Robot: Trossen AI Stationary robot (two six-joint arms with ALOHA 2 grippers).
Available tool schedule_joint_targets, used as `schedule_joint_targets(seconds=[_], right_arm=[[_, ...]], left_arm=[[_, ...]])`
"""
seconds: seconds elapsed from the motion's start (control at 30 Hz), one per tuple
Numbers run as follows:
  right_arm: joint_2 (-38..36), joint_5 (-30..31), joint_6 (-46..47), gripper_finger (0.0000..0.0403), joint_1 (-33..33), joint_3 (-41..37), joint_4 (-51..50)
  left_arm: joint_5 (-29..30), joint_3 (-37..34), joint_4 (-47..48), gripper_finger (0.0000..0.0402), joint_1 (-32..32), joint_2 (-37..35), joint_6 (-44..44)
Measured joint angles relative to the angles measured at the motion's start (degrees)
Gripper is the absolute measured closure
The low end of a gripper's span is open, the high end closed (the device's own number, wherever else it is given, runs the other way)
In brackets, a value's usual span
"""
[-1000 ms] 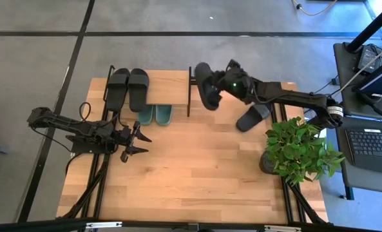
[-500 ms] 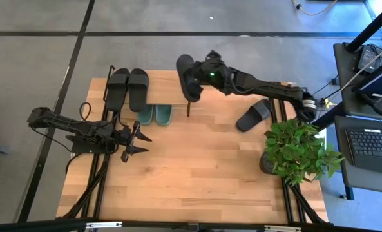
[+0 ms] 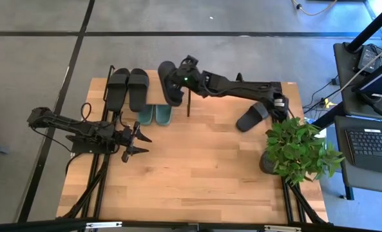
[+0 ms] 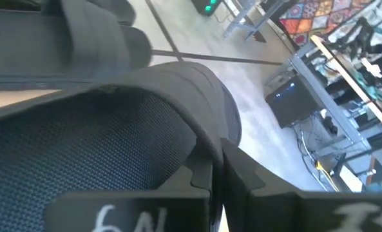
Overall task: Pick and place slides into the shelf
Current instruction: Put the black slipper on the shelf
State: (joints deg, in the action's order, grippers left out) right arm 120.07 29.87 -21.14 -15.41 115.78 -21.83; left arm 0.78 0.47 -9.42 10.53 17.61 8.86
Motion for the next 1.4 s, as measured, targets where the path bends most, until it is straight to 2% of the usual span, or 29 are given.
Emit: schedule_joint_targets(seconds=[0.3, 0.9, 1.23, 1.4], right_arm=[[5.03, 0.04, -0.36, 0.0390, 0.34, 1.90, 0.01], [8.02, 0.04, -0.81, 0.0383, -0.04, 1.93, 1.33], [8.02, 0.00, -1.47, 0.0350, -0.11, 1.93, 1.77], [8.02, 0.02, -1.73, 0.0320, -0.14, 1.93, 1.76]], left_arm=[[0.00, 0.00, -0.03, 0.0196, -0.01, 0.00, 0.07], [0.00, 0.00, -0.07, 0.0196, 0.01, 0.00, 0.20], [0.00, 0.00, -0.06, 0.0196, -0.01, 0.00, 0.20], [0.00, 0.00, -0.07, 0.0196, 0.00, 0.00, 0.20]])
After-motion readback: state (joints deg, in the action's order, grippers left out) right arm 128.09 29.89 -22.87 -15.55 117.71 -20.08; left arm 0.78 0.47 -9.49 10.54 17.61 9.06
